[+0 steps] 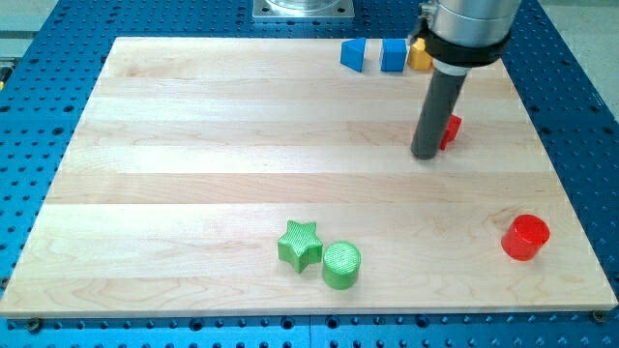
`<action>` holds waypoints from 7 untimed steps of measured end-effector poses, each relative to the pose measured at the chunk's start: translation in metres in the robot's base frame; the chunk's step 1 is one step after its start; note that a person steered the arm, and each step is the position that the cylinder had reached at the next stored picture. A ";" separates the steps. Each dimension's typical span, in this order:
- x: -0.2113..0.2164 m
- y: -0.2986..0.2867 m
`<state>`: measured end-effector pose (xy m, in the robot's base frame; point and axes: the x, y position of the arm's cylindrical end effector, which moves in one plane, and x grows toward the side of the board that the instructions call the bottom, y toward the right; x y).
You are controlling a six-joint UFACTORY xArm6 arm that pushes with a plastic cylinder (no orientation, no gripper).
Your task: Place the red star at the bottom left of the triangle
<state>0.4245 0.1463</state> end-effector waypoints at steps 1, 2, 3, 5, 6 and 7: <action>0.015 0.045; -0.006 0.069; -0.040 -0.004; -0.069 -0.098; -0.034 -0.105; -0.054 -0.136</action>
<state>0.3705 0.0098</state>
